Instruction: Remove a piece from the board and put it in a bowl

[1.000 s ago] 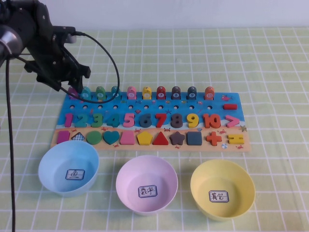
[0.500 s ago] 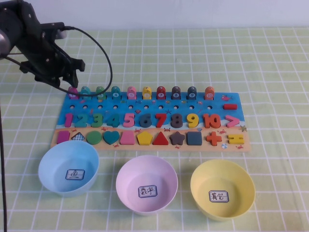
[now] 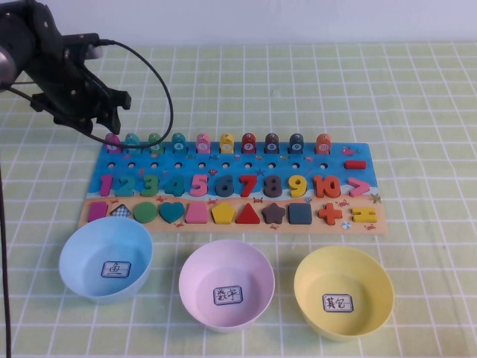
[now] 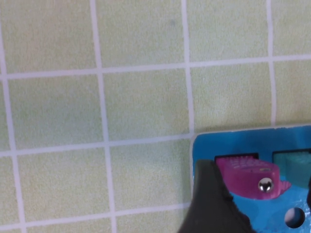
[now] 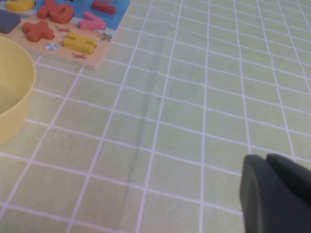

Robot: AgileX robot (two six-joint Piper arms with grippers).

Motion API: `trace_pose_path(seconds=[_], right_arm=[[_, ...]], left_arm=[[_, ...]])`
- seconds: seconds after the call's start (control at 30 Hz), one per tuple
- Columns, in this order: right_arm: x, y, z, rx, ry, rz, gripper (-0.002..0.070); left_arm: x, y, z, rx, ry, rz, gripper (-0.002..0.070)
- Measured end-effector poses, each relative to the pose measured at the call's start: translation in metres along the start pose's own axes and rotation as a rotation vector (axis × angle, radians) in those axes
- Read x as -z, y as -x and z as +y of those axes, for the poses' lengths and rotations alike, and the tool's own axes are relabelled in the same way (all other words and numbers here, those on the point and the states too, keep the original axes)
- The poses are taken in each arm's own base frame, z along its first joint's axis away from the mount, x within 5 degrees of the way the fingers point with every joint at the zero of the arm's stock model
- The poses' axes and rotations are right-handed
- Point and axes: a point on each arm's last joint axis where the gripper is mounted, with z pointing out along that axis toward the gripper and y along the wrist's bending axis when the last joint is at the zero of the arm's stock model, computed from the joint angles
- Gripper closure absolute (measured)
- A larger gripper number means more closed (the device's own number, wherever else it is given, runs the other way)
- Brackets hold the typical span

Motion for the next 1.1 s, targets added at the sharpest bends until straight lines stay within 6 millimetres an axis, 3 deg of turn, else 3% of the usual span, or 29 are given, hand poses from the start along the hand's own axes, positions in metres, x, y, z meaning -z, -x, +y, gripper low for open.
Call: trace_pose_path(seconds=[0.77, 1.1], right_arm=[[0.000, 0.000, 0.000, 0.000, 0.000, 0.000, 0.0694], [0.000, 0.000, 0.000, 0.000, 0.000, 0.000, 0.0694]], left_arm=[[-0.001, -0.001, -0.004, -0.039, 0.038, 0.010, 0.0314], [-0.014, -0.004, -0.003, -0.034, 0.032, 0.043, 0.0314]])
